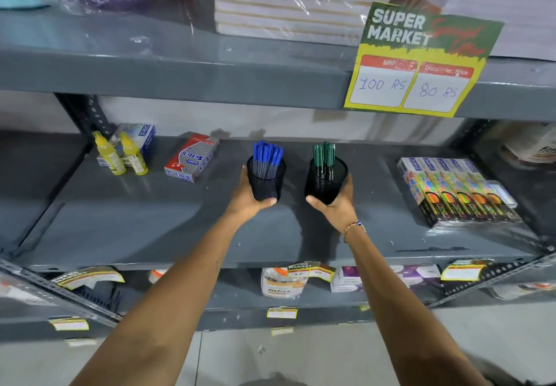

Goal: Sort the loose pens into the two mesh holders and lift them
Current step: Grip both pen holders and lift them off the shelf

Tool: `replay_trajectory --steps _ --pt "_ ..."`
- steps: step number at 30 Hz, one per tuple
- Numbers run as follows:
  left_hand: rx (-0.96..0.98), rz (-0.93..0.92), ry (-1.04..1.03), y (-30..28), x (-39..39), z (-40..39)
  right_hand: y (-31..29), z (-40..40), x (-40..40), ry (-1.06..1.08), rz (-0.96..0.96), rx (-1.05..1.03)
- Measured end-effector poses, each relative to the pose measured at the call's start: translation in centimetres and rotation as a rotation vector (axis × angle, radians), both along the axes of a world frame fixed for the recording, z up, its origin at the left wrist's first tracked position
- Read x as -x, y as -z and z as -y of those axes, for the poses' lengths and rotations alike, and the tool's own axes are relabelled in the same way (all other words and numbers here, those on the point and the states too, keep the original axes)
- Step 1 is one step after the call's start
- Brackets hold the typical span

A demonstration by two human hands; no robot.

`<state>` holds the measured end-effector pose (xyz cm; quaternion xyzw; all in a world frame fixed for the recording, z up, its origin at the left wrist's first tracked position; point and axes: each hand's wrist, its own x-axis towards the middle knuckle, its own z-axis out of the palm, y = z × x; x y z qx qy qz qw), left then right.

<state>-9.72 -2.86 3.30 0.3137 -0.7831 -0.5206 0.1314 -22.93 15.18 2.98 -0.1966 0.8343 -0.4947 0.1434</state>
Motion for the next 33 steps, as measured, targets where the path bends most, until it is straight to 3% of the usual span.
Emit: replay_trajectory --steps 8,16,33 --pt "0.052 -0.068 -0.105 0.7 -0.3 -1.6 0.1 0.3 0.9 0.071 -0.006 -0.016" --pt "0.081 -0.035 -0.059 0.3 -2.5 -3.8 0.3 -2.8 -1.7 0.063 -0.071 0.018" --pt "0.030 -0.012 -0.033 0.6 -6.0 -8.9 0.9 -8.6 -5.6 0.025 0.005 0.077"
